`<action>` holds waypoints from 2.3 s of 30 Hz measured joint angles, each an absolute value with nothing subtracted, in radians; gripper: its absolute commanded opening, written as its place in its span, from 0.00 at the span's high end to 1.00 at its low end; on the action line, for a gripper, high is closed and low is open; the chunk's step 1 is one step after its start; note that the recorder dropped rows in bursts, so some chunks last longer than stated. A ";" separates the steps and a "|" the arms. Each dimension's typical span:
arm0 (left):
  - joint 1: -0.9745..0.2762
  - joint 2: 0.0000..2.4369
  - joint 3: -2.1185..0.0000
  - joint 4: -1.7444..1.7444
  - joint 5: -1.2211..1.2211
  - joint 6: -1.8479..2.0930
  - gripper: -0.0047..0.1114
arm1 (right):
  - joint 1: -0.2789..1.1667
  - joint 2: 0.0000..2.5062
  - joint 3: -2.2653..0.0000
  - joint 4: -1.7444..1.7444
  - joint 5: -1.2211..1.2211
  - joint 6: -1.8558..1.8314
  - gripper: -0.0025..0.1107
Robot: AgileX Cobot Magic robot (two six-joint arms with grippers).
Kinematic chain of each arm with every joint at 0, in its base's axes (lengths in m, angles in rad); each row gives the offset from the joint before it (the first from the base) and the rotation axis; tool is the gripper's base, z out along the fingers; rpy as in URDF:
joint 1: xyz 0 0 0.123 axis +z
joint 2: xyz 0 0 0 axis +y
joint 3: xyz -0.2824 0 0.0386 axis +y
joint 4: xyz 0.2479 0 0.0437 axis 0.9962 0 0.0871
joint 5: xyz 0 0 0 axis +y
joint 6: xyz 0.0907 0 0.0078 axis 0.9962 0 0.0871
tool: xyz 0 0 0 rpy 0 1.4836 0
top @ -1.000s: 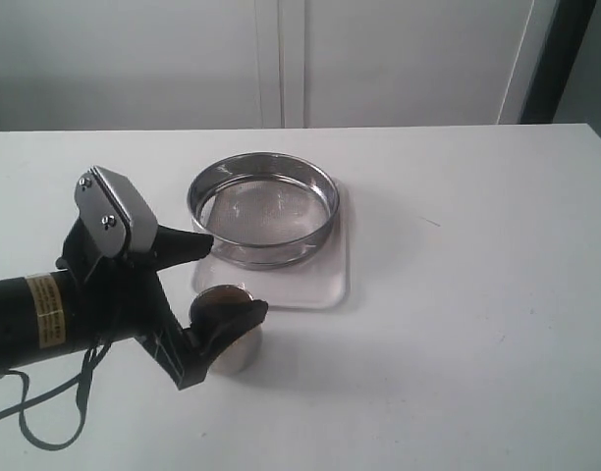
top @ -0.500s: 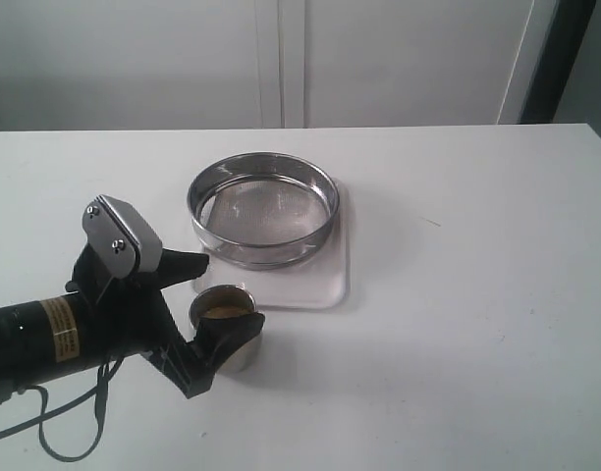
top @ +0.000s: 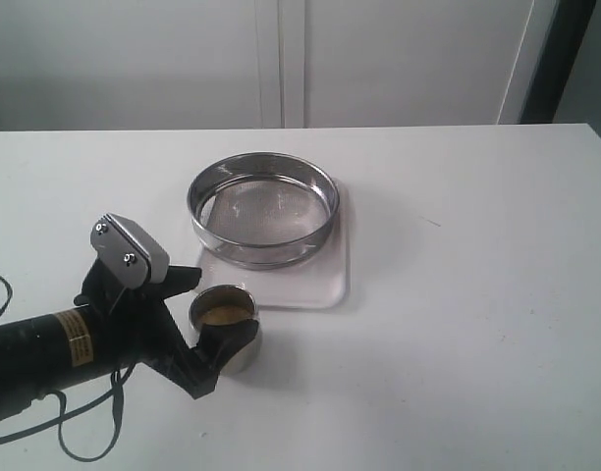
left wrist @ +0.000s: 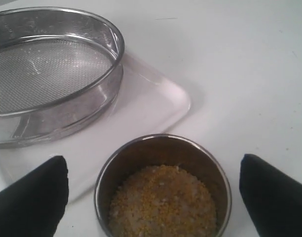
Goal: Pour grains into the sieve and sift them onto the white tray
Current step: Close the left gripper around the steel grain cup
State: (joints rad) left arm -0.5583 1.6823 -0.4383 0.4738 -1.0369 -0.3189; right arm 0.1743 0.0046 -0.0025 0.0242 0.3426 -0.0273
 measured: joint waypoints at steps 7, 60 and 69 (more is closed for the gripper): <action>-0.558 1.729 -0.438 0.450 -1.091 -0.317 0.16 | 0.174 0.005 -0.002 0.024 0.343 -0.027 0.98; -0.558 1.835 -0.501 0.424 -1.135 -0.338 0.16 | 0.174 0.005 -0.002 0.024 0.343 -0.026 0.98; -0.558 1.892 -0.501 0.426 -1.135 -0.357 0.16 | 0.174 0.005 -0.002 0.024 0.343 -0.026 0.98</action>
